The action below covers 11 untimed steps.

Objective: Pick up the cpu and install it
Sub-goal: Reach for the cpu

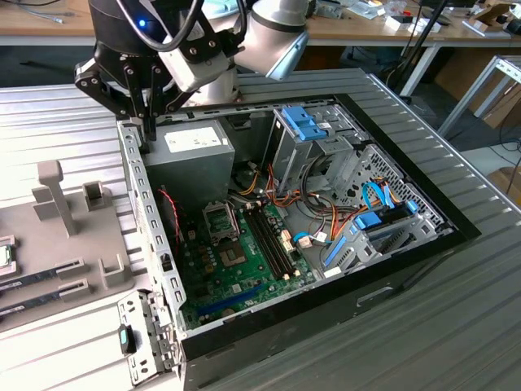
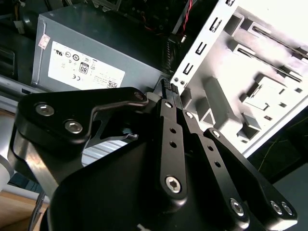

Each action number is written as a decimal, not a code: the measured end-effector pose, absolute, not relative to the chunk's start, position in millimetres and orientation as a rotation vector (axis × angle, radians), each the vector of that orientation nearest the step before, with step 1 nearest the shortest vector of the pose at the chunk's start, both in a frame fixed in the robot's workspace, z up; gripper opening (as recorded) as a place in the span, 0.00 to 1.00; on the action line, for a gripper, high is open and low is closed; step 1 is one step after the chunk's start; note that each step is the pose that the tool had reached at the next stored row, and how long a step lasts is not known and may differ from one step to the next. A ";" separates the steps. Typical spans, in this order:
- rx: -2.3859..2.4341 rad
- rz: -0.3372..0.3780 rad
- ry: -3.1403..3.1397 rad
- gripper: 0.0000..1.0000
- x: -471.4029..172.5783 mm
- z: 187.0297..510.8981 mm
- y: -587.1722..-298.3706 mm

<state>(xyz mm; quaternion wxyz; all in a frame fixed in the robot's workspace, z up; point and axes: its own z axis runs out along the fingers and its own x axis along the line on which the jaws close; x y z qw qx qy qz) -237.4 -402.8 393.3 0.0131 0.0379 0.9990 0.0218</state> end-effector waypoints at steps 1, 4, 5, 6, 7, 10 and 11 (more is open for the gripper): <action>0.118 0.068 3.112 0.11 -237.9 393.3 -402.8; 0.118 0.068 3.112 0.11 -239.1 393.3 -402.8; 0.118 0.068 3.112 0.11 -239.4 393.3 -402.8; 0.118 0.068 3.112 0.11 -239.7 393.3 -402.8; 0.118 0.068 3.112 0.11 -240.0 393.3 -402.8; 0.118 0.068 3.112 0.11 -241.0 393.3 -402.8; 0.118 0.068 3.112 0.11 -241.3 393.3 -402.8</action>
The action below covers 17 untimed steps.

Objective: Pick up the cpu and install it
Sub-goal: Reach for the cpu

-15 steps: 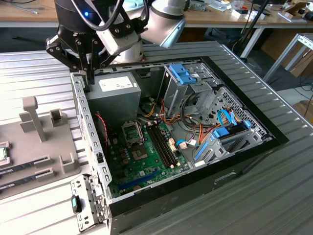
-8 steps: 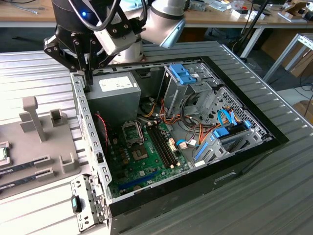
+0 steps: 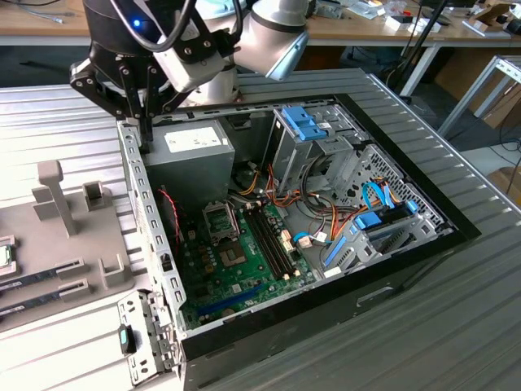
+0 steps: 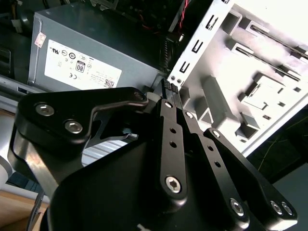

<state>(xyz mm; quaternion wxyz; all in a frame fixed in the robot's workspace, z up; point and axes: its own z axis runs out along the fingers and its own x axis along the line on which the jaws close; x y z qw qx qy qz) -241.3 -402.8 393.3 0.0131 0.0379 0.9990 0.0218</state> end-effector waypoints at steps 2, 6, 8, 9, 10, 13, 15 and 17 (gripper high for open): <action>0.118 0.068 3.112 0.11 -241.7 393.3 -402.8; 0.118 0.068 3.113 0.11 -242.8 393.3 -402.8; 0.118 0.068 3.112 0.11 -243.5 393.3 -402.8; 0.118 0.068 3.112 0.11 -243.9 393.3 -402.8; 0.118 0.068 3.112 0.11 -244.2 393.3 -402.8; 0.118 0.068 3.113 0.11 -245.1 393.3 -402.8; 0.118 0.068 3.113 0.11 -245.8 393.3 -402.8; 0.118 0.068 3.113 0.11 -246.3 393.3 -402.8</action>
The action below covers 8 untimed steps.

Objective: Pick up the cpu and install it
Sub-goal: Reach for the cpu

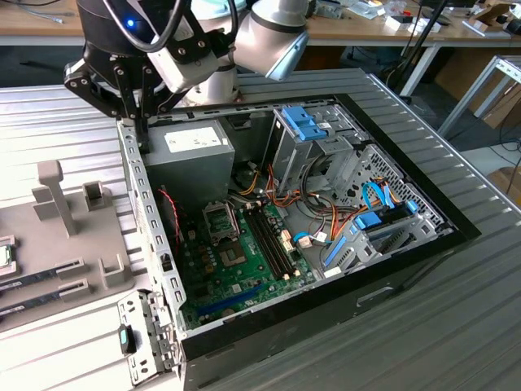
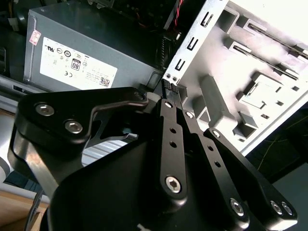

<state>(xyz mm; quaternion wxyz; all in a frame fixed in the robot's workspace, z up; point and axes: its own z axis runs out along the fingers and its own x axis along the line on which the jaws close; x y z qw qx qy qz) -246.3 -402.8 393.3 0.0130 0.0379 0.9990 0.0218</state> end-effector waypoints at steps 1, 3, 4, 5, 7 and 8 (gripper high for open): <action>0.118 0.068 3.112 0.11 -246.9 393.3 -402.8; 0.118 0.068 3.112 0.11 -247.7 393.3 -402.8; 0.118 0.068 3.113 0.11 -248.1 393.3 -402.8; 0.118 0.068 3.112 0.11 -249.4 393.3 -402.8; 0.118 0.068 3.112 0.11 -252.7 393.3 -402.8; 0.118 0.068 3.113 0.11 -253.1 393.3 -402.8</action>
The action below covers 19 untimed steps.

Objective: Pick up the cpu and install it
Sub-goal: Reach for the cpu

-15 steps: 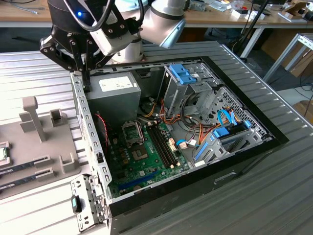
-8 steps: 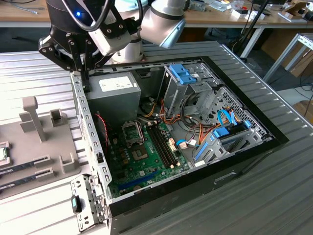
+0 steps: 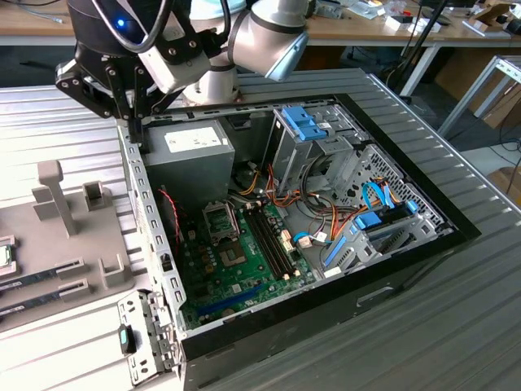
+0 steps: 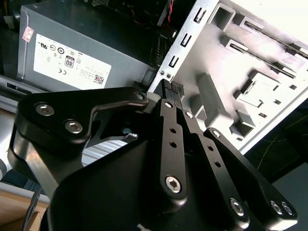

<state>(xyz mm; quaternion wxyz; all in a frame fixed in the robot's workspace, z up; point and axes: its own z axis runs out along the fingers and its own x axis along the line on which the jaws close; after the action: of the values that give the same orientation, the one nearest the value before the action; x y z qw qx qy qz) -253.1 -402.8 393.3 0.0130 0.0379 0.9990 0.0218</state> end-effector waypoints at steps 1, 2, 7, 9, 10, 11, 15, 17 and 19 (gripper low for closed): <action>0.118 0.068 3.112 0.11 -253.3 393.3 -402.8; 0.118 0.068 3.112 0.11 -253.6 393.3 -402.8; 0.118 0.068 3.113 0.11 -255.9 393.3 -402.8; 0.118 0.068 3.113 0.11 -256.4 393.3 -402.8; 0.118 0.068 3.112 0.11 -256.7 393.3 -402.8; 0.118 0.068 3.112 0.11 -257.0 393.3 -402.8; 0.118 0.068 3.112 0.11 -258.1 393.3 -402.8; 0.118 0.068 3.112 0.11 -259.0 393.3 -402.8; 0.118 0.068 3.113 0.11 -259.8 393.3 -402.8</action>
<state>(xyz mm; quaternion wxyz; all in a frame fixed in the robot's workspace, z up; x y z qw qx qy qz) -259.8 -402.8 393.3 0.0130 0.0378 0.9990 0.0218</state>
